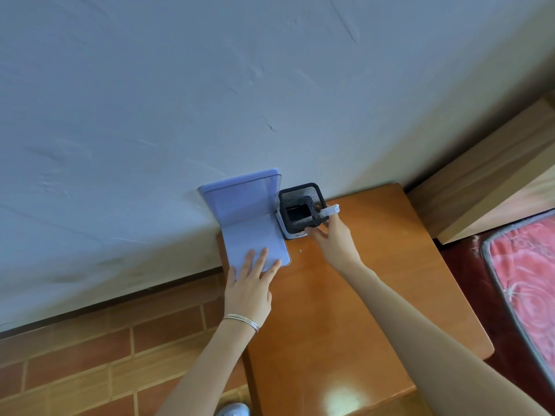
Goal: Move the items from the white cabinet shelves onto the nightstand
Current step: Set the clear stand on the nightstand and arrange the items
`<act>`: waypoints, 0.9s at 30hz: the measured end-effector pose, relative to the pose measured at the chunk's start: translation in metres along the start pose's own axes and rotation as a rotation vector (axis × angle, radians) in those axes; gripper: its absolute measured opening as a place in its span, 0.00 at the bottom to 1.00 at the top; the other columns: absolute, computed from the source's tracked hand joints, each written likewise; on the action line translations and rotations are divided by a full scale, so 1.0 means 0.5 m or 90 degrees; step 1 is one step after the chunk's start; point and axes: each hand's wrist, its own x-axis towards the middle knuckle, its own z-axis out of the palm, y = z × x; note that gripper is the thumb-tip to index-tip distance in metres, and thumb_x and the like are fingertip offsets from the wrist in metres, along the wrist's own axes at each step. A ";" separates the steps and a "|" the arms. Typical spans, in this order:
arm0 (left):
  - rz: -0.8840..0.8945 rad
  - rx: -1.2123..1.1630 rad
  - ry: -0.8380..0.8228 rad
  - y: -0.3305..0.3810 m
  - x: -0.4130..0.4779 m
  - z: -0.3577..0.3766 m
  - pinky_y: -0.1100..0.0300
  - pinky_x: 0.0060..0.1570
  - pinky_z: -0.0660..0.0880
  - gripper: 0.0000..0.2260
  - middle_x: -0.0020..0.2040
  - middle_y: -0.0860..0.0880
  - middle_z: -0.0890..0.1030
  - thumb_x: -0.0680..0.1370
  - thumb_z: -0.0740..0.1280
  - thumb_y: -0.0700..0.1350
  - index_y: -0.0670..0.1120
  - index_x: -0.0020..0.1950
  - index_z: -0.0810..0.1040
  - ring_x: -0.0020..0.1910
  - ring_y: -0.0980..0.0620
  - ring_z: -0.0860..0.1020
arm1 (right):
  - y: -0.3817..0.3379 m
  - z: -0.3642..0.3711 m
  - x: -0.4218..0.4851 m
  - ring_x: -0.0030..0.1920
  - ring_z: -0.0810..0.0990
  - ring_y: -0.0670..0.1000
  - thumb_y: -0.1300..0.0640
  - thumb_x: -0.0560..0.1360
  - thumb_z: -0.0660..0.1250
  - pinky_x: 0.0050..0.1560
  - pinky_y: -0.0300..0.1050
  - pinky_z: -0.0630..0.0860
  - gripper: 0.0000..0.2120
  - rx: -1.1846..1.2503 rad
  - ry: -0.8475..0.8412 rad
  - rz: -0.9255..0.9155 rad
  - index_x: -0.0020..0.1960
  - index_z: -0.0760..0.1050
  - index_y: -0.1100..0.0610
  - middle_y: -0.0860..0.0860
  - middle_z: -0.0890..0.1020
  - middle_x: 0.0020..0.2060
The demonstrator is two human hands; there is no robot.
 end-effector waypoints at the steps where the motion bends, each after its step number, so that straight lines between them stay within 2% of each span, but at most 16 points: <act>1: 0.002 0.004 -0.003 -0.002 -0.001 0.000 0.45 0.72 0.51 0.28 0.77 0.51 0.41 0.82 0.56 0.46 0.58 0.76 0.44 0.76 0.47 0.41 | -0.001 0.001 -0.001 0.52 0.76 0.47 0.63 0.76 0.66 0.54 0.41 0.73 0.12 0.005 0.002 0.001 0.58 0.69 0.57 0.49 0.78 0.51; 6: -0.002 0.010 -0.021 -0.002 -0.003 -0.009 0.45 0.72 0.50 0.29 0.77 0.50 0.40 0.82 0.57 0.47 0.58 0.76 0.43 0.75 0.46 0.40 | -0.002 0.002 0.002 0.52 0.75 0.44 0.63 0.76 0.66 0.46 0.27 0.70 0.14 -0.005 -0.009 0.024 0.60 0.70 0.59 0.47 0.77 0.51; 8: 0.002 0.011 -0.027 -0.002 -0.003 -0.011 0.45 0.72 0.51 0.29 0.77 0.50 0.40 0.81 0.57 0.47 0.58 0.76 0.43 0.75 0.46 0.41 | -0.005 -0.001 0.003 0.56 0.76 0.47 0.62 0.75 0.67 0.50 0.31 0.71 0.18 -0.013 -0.014 0.030 0.63 0.68 0.59 0.47 0.77 0.53; 10: 0.012 0.016 -0.033 -0.003 -0.001 -0.016 0.45 0.72 0.52 0.29 0.78 0.50 0.41 0.81 0.58 0.47 0.57 0.76 0.45 0.76 0.46 0.41 | -0.012 -0.009 0.000 0.60 0.75 0.51 0.61 0.74 0.68 0.57 0.39 0.71 0.29 -0.016 -0.023 0.029 0.71 0.61 0.58 0.50 0.77 0.58; 12: 0.020 0.017 -0.036 -0.005 -0.001 -0.035 0.47 0.72 0.53 0.27 0.78 0.49 0.43 0.81 0.58 0.47 0.56 0.76 0.48 0.76 0.46 0.43 | -0.030 -0.021 -0.011 0.64 0.71 0.53 0.60 0.75 0.68 0.57 0.39 0.67 0.38 -0.048 -0.029 0.048 0.76 0.48 0.57 0.52 0.73 0.64; 14: 0.043 0.030 -0.024 -0.007 -0.001 -0.066 0.50 0.71 0.56 0.26 0.78 0.48 0.47 0.81 0.58 0.48 0.55 0.76 0.50 0.76 0.46 0.48 | -0.046 -0.041 -0.030 0.69 0.66 0.54 0.58 0.76 0.67 0.60 0.41 0.66 0.40 -0.123 -0.022 0.057 0.76 0.43 0.57 0.53 0.65 0.71; 16: 0.087 0.032 0.024 -0.009 -0.004 -0.112 0.50 0.68 0.62 0.25 0.76 0.46 0.59 0.79 0.60 0.48 0.52 0.76 0.57 0.74 0.46 0.58 | -0.067 -0.072 -0.058 0.69 0.66 0.55 0.56 0.76 0.65 0.62 0.45 0.66 0.38 -0.223 -0.022 0.063 0.76 0.43 0.56 0.55 0.58 0.74; 18: 0.150 -0.002 0.102 -0.009 -0.013 -0.175 0.49 0.58 0.73 0.25 0.65 0.44 0.75 0.72 0.71 0.47 0.50 0.68 0.72 0.63 0.45 0.73 | -0.096 -0.113 -0.097 0.69 0.65 0.55 0.53 0.77 0.65 0.64 0.47 0.66 0.37 -0.319 -0.016 0.044 0.77 0.45 0.55 0.53 0.56 0.75; 20: 0.221 -0.016 0.183 -0.005 -0.020 -0.237 0.48 0.47 0.78 0.23 0.53 0.45 0.81 0.64 0.77 0.45 0.47 0.58 0.80 0.53 0.45 0.80 | -0.134 -0.159 -0.147 0.72 0.62 0.53 0.50 0.77 0.63 0.69 0.48 0.62 0.35 -0.421 0.008 0.012 0.77 0.48 0.54 0.52 0.56 0.75; 22: 0.276 -0.036 0.242 0.008 -0.037 -0.312 0.45 0.49 0.78 0.18 0.52 0.45 0.82 0.68 0.71 0.47 0.46 0.57 0.80 0.54 0.44 0.79 | -0.175 -0.205 -0.206 0.74 0.57 0.51 0.49 0.77 0.63 0.73 0.47 0.55 0.34 -0.498 0.055 -0.012 0.76 0.50 0.54 0.51 0.57 0.75; 24: 0.329 -0.050 0.283 0.033 -0.059 -0.388 0.44 0.54 0.75 0.19 0.54 0.46 0.81 0.73 0.59 0.51 0.46 0.60 0.79 0.57 0.44 0.77 | -0.221 -0.252 -0.268 0.74 0.57 0.52 0.48 0.77 0.64 0.74 0.50 0.52 0.34 -0.556 0.099 -0.017 0.76 0.53 0.56 0.53 0.60 0.74; 27: 0.404 -0.040 0.307 0.078 -0.106 -0.498 0.42 0.59 0.71 0.22 0.57 0.45 0.80 0.74 0.55 0.53 0.47 0.61 0.78 0.59 0.44 0.76 | -0.286 -0.321 -0.370 0.72 0.62 0.54 0.47 0.73 0.68 0.72 0.56 0.57 0.35 -0.632 0.174 -0.021 0.74 0.60 0.59 0.55 0.67 0.71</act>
